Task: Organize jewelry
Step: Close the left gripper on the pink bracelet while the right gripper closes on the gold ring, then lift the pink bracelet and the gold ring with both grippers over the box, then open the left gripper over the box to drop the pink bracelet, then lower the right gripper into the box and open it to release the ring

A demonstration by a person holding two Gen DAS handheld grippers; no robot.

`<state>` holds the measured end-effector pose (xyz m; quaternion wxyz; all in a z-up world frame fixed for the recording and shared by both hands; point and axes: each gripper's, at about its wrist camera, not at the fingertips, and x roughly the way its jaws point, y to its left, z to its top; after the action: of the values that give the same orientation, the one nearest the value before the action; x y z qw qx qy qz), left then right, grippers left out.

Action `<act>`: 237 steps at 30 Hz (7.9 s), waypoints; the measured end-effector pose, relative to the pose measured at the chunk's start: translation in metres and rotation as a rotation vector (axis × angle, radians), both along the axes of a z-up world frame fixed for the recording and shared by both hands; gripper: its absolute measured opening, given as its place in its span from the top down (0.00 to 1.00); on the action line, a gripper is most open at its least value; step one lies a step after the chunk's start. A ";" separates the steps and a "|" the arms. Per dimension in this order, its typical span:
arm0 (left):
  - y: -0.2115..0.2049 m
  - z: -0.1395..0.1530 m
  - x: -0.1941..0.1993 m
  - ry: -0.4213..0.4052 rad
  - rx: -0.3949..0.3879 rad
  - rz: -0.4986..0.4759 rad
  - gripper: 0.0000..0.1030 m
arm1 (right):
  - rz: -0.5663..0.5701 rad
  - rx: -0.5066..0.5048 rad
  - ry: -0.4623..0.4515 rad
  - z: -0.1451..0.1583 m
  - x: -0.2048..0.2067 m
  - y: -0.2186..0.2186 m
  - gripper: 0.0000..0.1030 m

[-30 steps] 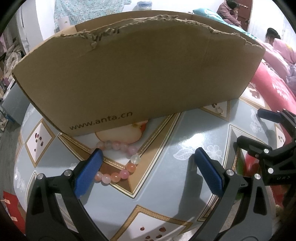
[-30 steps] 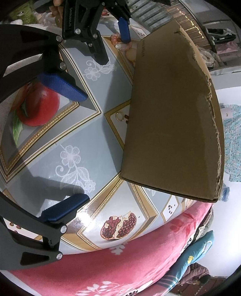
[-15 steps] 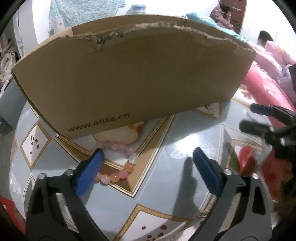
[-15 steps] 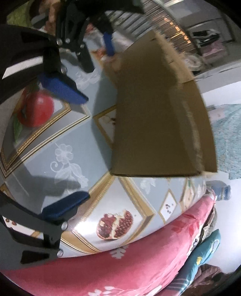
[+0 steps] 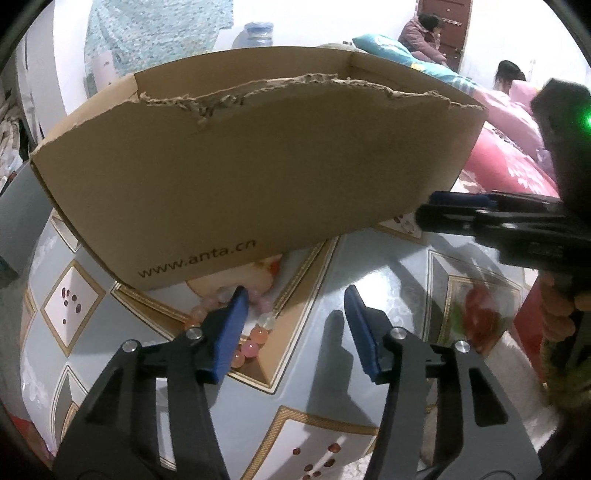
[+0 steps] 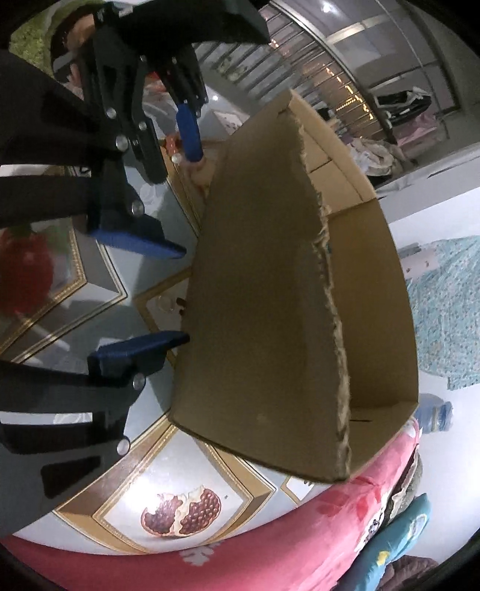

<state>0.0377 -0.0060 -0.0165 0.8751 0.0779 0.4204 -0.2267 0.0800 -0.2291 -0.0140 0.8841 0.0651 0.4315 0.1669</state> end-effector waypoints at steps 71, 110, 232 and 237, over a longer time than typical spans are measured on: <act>0.007 -0.002 -0.012 0.021 -0.021 -0.016 0.55 | 0.091 -0.031 0.050 -0.011 -0.034 -0.001 0.83; 0.019 0.000 -0.004 -0.007 -0.004 0.001 0.62 | 0.067 -0.083 -0.025 -0.004 -0.034 0.000 0.88; 0.088 0.112 0.078 -0.102 -0.169 0.279 0.19 | 0.083 -0.006 0.029 0.130 0.142 -0.045 0.63; 0.109 0.105 0.081 -0.109 -0.135 0.371 0.17 | -0.032 0.131 0.029 0.125 0.105 -0.087 0.59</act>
<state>0.1189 0.1031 0.0882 0.9266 -0.0477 0.3633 -0.0847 0.1855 -0.3162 0.1112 0.8742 0.1319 0.4314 0.1795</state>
